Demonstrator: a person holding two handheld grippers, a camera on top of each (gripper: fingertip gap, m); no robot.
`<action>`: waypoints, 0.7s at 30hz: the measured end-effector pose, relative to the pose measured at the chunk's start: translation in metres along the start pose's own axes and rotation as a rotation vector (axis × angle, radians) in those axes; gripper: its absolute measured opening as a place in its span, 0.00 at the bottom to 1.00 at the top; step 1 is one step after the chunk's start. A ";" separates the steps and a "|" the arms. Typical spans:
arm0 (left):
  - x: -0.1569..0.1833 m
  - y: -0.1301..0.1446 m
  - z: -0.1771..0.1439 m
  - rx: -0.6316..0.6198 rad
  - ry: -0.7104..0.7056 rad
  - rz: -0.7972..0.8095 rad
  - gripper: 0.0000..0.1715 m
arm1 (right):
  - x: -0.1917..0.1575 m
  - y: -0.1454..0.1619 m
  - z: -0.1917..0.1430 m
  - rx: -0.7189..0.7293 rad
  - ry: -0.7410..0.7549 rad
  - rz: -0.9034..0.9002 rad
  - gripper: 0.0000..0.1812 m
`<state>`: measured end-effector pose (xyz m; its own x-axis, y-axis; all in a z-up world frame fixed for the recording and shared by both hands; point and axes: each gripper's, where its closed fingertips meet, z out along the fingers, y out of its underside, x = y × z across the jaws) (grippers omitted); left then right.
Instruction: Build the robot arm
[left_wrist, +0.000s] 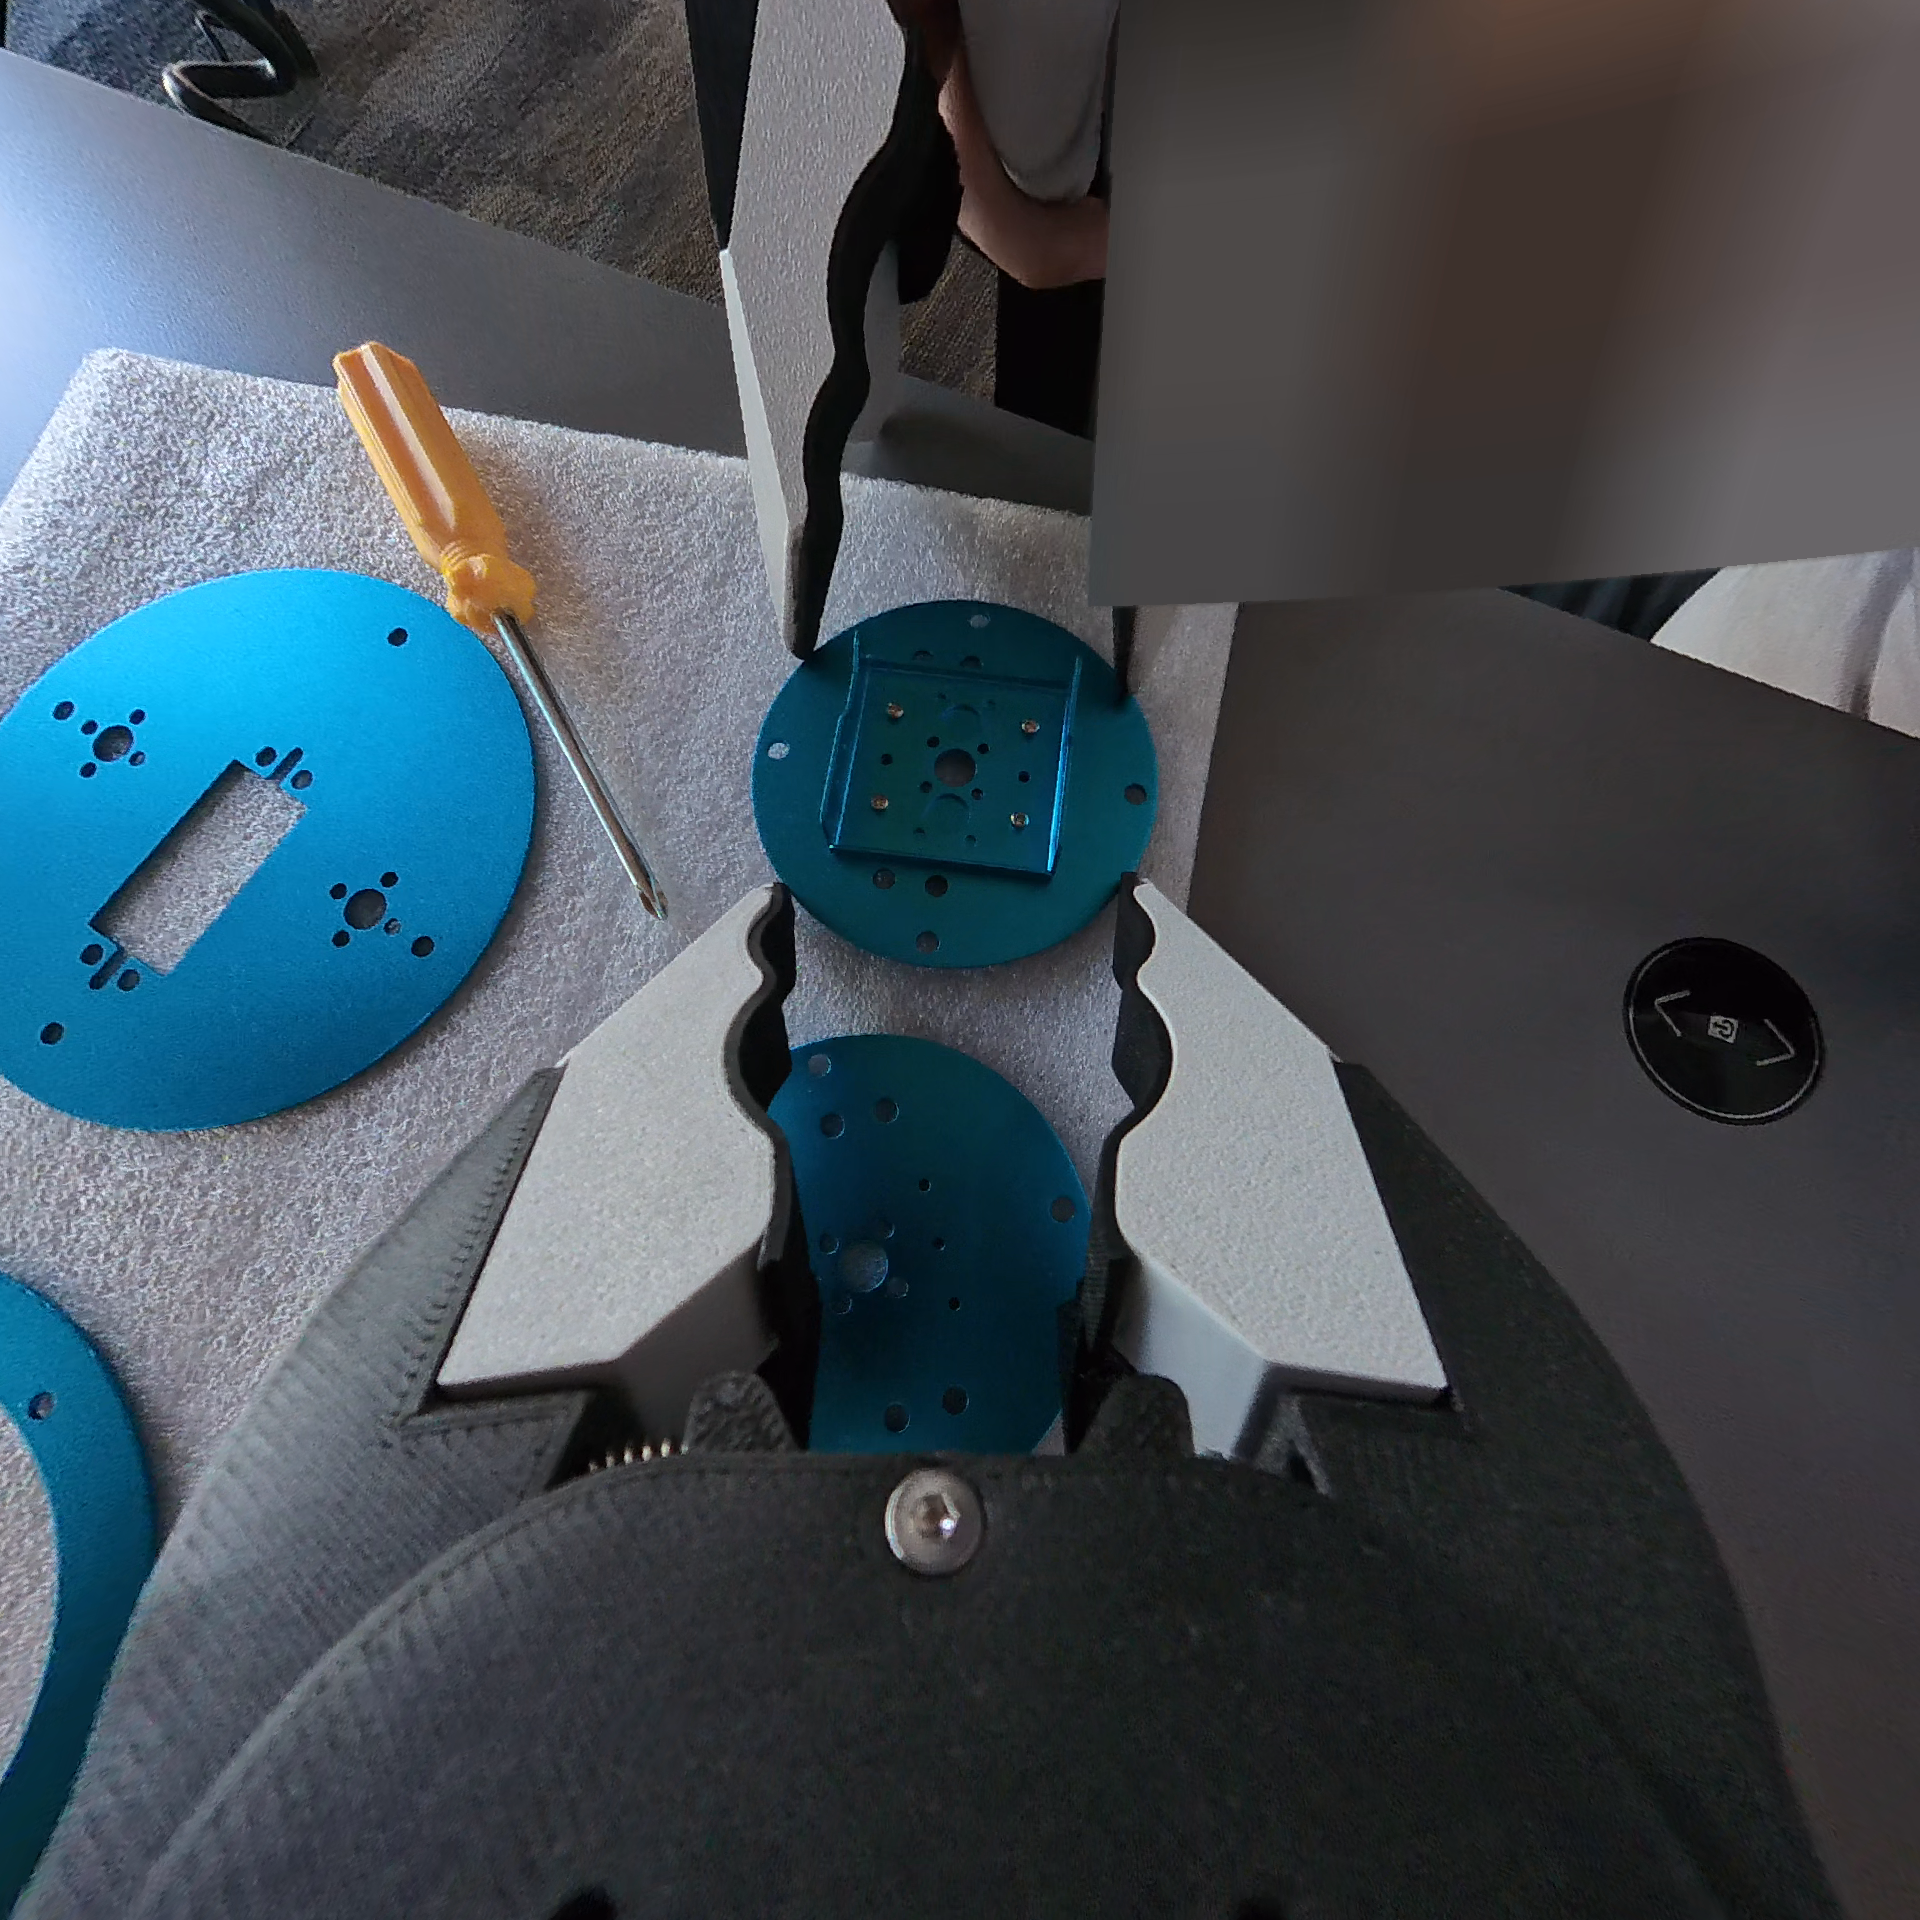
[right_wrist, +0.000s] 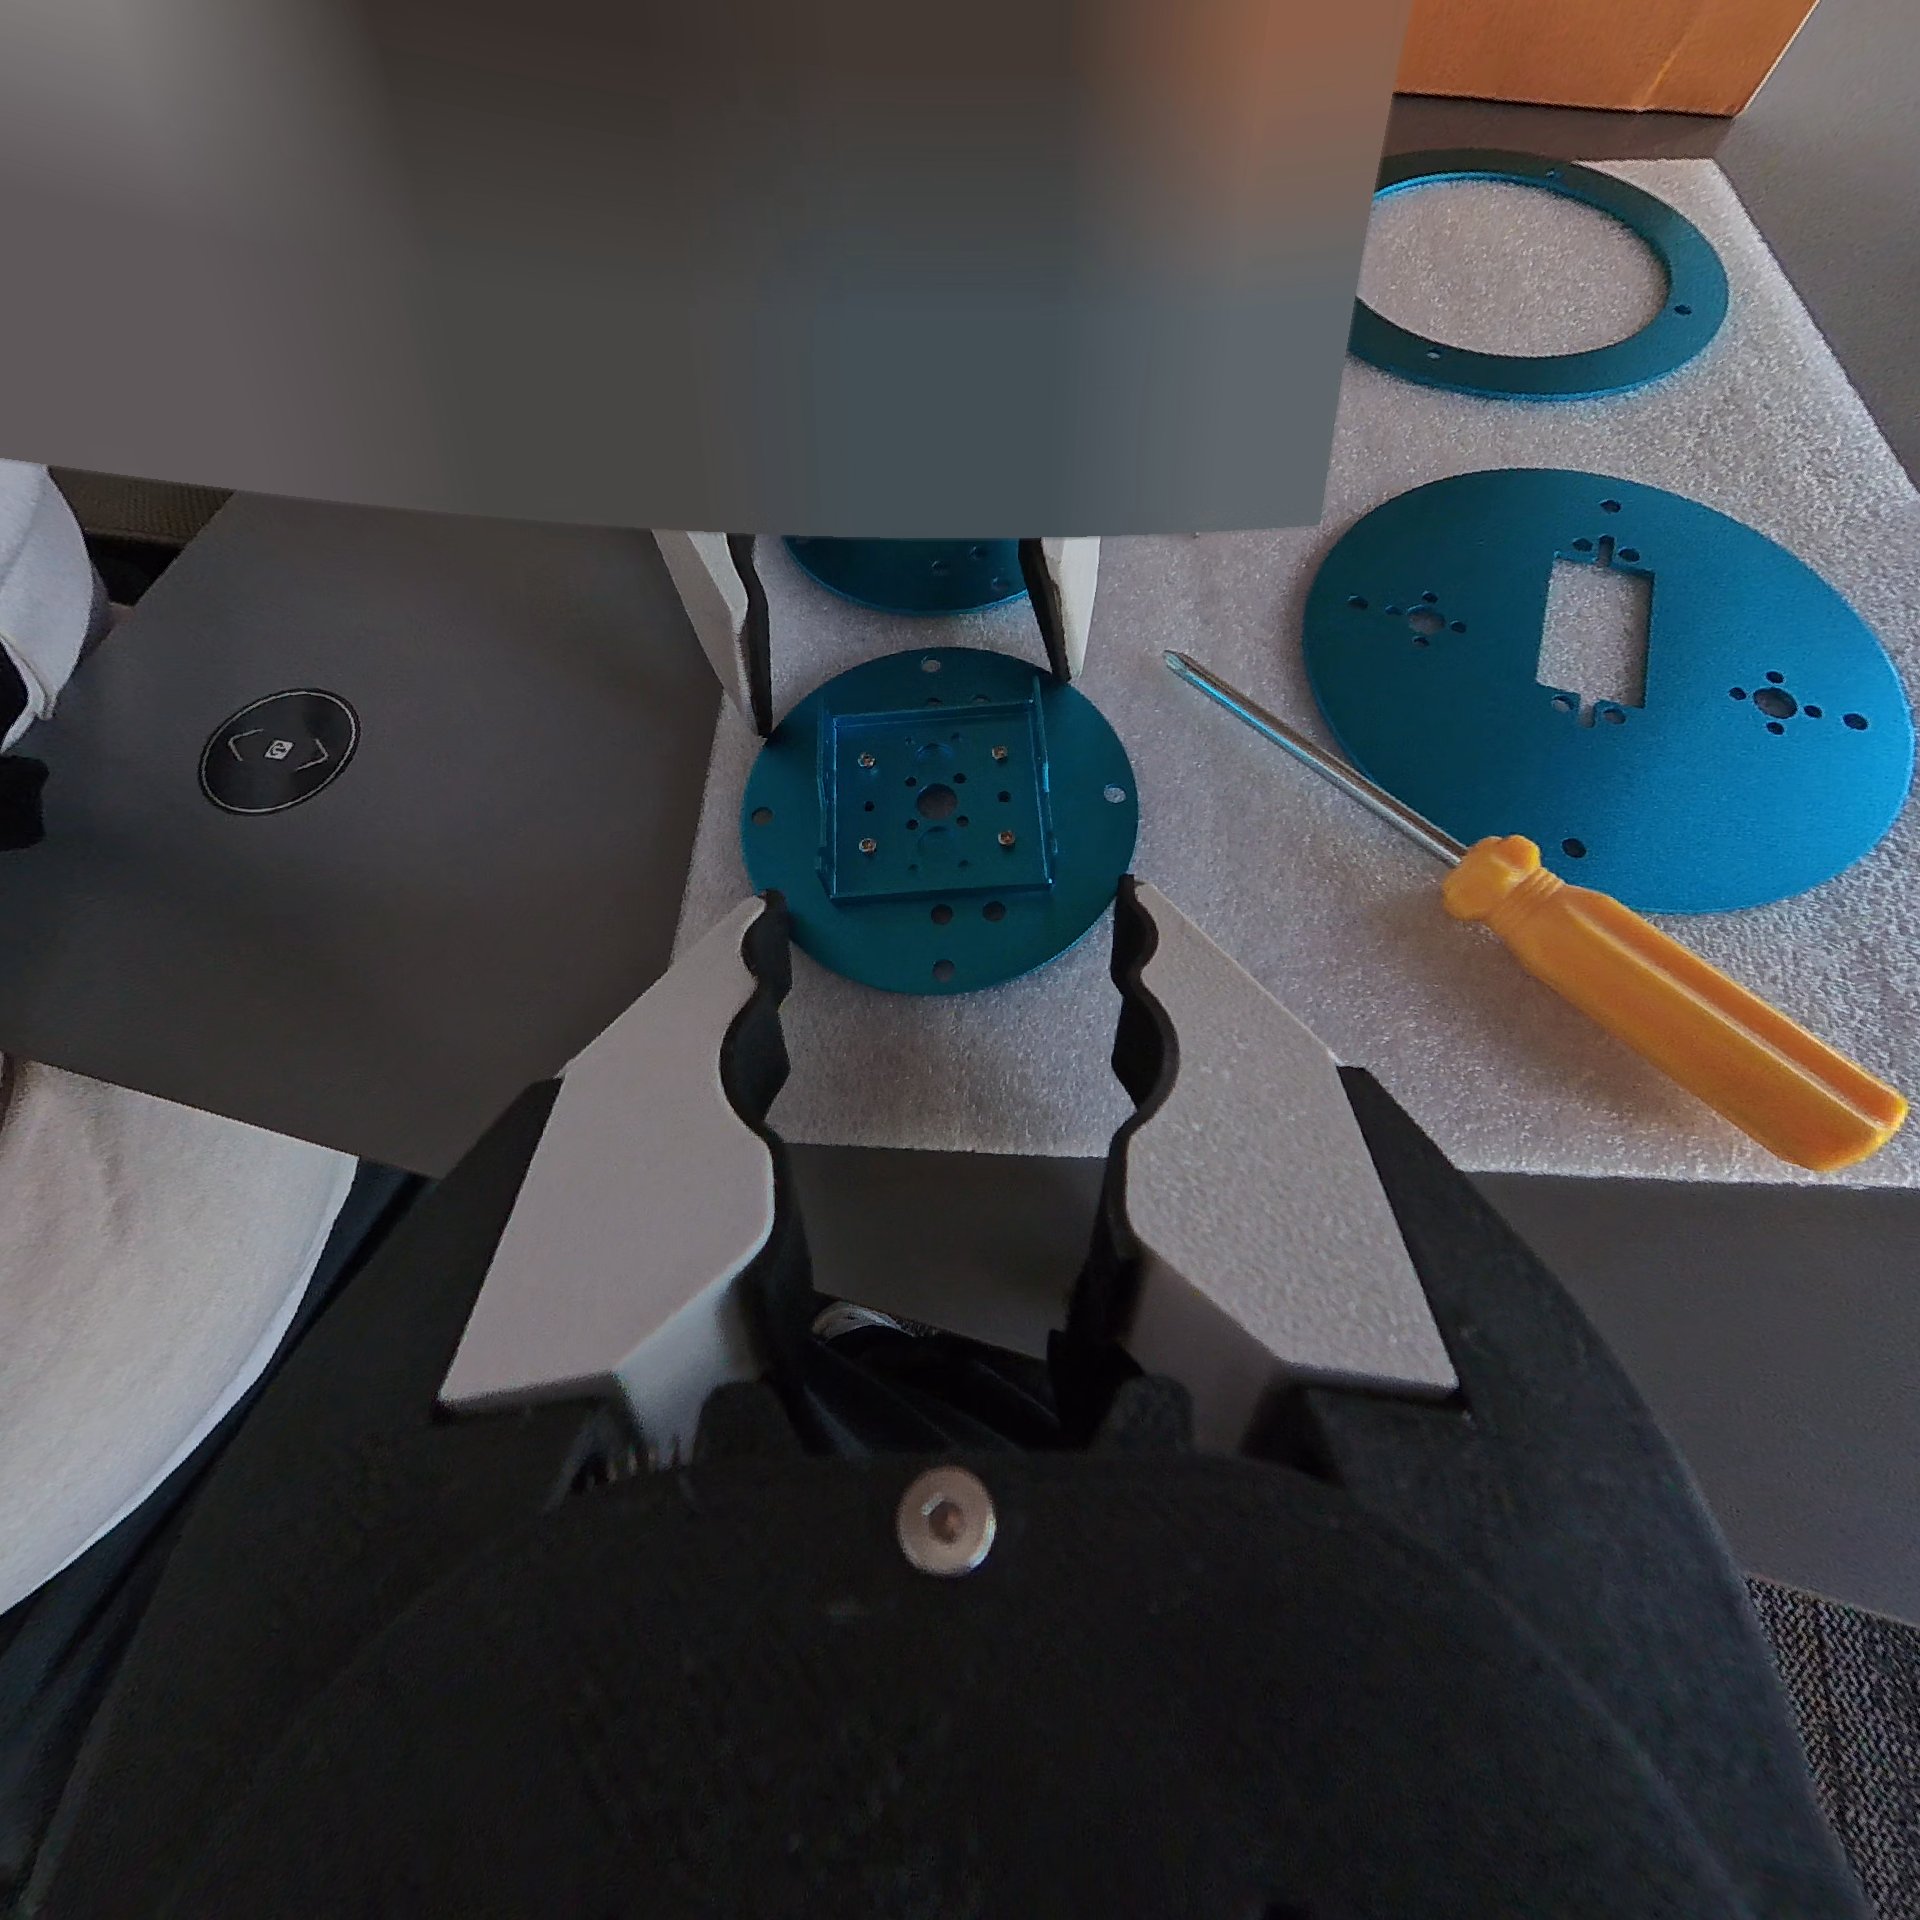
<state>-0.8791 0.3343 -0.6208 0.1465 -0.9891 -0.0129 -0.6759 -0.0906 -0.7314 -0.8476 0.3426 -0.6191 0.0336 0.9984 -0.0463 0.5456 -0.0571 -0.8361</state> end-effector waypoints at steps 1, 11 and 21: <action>0.000 0.000 0.000 -0.002 0.000 0.000 0.36 | 0.000 0.000 0.000 0.001 0.001 0.000 0.34; 0.001 0.001 -0.004 0.008 0.010 -0.005 0.33 | -0.002 0.001 -0.001 -0.002 -0.006 -0.002 0.36; 0.000 0.003 -0.003 -0.003 0.007 -0.002 0.32 | -0.002 0.000 0.000 -0.003 -0.006 -0.003 0.36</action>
<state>-0.8835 0.3339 -0.6209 0.1430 -0.9897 -0.0061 -0.6778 -0.0934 -0.7293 -0.8473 0.3407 -0.6192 0.0274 0.9985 -0.0473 0.5481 -0.0546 -0.8346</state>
